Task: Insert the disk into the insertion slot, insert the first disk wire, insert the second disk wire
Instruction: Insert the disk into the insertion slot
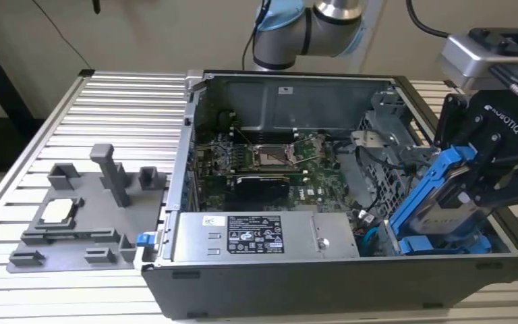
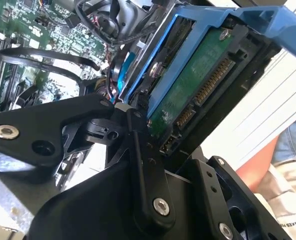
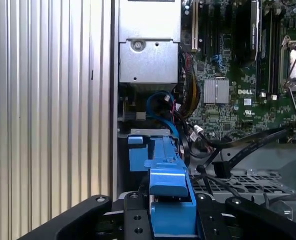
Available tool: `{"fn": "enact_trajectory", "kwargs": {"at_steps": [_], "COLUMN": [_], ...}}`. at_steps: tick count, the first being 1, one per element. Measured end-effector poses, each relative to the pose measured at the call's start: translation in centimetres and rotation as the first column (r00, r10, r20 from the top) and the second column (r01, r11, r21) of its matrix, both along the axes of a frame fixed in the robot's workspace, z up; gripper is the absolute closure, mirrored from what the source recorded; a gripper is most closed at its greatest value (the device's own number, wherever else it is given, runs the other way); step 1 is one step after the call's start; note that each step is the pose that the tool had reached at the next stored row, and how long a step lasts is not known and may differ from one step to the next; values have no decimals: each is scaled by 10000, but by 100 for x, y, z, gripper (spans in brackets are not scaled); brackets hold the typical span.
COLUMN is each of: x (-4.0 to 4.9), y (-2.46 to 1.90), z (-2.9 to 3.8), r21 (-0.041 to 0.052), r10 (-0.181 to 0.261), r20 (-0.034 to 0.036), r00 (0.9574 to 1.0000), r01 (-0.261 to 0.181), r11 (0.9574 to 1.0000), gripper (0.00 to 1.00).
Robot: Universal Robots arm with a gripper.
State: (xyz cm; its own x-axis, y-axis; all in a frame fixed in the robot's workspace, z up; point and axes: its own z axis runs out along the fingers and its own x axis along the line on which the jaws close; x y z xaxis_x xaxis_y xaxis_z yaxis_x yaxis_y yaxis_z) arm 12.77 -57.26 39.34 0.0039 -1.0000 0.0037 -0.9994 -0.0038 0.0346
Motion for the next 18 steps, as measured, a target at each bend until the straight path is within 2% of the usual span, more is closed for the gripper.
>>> {"fn": "enact_trajectory", "kwargs": {"at_steps": [11, 18], "x": [0, 0], "y": [14, 14], "z": [-198, -212], "r21": [1, 1], "r10": [0, 0], "r20": [0, 0], "r00": [10000, 10000], "r01": [0, 0], "r11": [10000, 10000], "gripper": [67, 67]}}
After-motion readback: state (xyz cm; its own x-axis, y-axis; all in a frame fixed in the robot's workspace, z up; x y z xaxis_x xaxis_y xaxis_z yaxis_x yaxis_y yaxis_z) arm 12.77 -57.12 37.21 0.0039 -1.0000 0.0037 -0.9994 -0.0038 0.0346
